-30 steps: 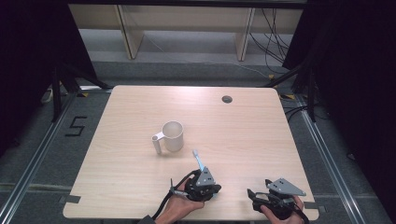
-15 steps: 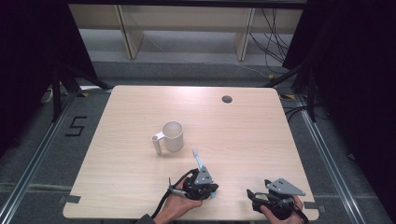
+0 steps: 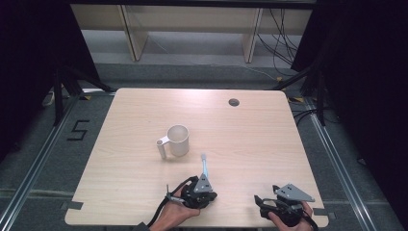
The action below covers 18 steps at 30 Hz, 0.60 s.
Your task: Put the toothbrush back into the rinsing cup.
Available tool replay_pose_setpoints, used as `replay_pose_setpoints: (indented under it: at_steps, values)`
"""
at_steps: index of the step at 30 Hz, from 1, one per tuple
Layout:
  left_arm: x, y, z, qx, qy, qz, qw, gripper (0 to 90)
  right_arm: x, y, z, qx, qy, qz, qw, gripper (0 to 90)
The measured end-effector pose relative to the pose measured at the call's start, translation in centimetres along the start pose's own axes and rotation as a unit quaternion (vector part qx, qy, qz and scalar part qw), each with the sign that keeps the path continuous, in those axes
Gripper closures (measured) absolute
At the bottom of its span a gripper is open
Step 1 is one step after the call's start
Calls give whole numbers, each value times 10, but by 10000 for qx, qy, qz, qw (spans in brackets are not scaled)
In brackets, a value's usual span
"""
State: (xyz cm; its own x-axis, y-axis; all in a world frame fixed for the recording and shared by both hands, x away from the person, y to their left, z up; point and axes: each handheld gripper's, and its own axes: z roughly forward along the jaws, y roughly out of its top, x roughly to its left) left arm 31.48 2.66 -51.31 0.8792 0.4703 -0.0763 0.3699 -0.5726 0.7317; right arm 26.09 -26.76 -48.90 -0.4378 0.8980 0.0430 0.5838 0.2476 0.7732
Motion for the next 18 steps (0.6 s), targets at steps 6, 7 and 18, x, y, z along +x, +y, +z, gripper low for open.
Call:
replay_pose_setpoints:
  at_steps: [6,7,18]
  values:
    - [12,-10,-12,16,148,-150,9998,894,0,0,0,19,-26,-70,10000,252]
    - [14,-10,-14,11,149,-172,9997,894,1,0,0,1,-28,-49,10000,252]
    - [29,-16,-23,144,300,-242,9992,893,-1,0,0,-31,-40,-109,9999,252]
